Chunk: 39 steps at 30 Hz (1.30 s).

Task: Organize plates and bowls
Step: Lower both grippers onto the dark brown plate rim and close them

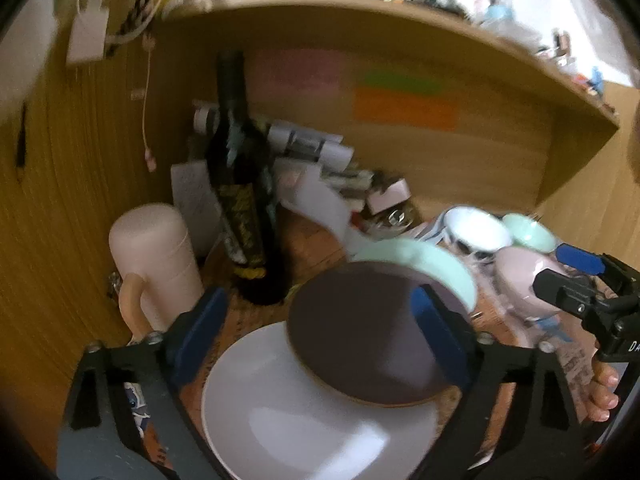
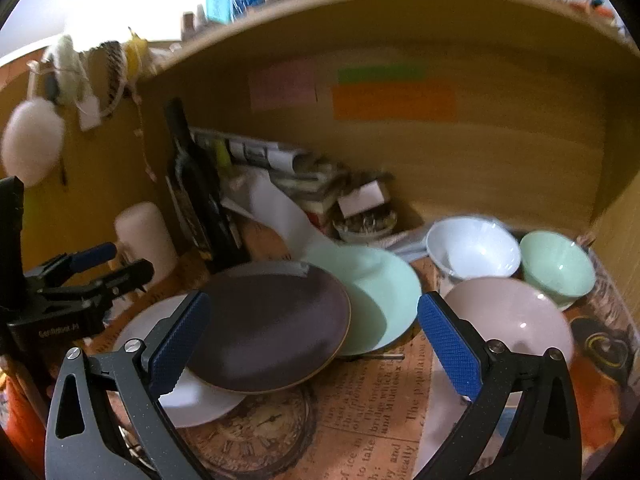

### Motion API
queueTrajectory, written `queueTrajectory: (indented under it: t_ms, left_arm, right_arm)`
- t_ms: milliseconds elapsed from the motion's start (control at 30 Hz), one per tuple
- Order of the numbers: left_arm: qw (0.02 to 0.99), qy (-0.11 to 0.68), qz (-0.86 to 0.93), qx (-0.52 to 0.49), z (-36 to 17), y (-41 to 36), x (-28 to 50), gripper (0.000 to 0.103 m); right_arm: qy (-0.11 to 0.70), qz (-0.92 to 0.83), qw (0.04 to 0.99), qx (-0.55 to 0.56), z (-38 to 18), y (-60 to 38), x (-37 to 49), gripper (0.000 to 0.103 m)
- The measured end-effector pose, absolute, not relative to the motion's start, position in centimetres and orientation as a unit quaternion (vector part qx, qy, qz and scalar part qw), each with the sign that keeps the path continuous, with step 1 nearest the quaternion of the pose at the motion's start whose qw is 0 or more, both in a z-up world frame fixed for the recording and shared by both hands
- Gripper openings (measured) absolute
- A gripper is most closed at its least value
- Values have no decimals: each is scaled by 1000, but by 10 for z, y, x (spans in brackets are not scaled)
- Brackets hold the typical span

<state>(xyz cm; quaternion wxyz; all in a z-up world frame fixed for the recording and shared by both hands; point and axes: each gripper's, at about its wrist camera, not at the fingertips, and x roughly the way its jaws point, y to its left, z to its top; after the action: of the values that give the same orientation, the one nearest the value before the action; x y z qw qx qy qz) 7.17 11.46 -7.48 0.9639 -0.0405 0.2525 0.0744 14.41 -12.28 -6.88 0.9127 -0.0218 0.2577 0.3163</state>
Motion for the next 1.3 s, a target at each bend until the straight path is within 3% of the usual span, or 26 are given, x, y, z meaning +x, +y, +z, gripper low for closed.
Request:
queueTrajectory:
  t_ms: [200,267,400,567,767,967,1300]
  left_arm:
    - [950,302,69,-50,-101,137,97,77]
    - [944,318,67,-53,-109,142,105,75]
    - [935,345,55,-58,-119,150,116,68]
    - [920,384,33,-71,-131,160,137,46]
    - [907,413,19,-83,-140,167,154,30]
    - [895,436,3,-96,-142,171,164,23]
    - [881,461,-24,-104,-144,169,173,21]
  right_arm:
    - [299,300,905,-35,-92,-110,169,98]
    - [314,296,901,-40,-99,-106,177,86]
    - [351,294,888,-37,-114,-103,191,73]
    - [379,291,877,-39,-125,-101,199,56]
    - [399,289,869,-34,-132,-101,206,46]
    - [421,297,857,-30,-138,-97,211,34]
    - [435,319,842,-23,-143,-87,215,33]
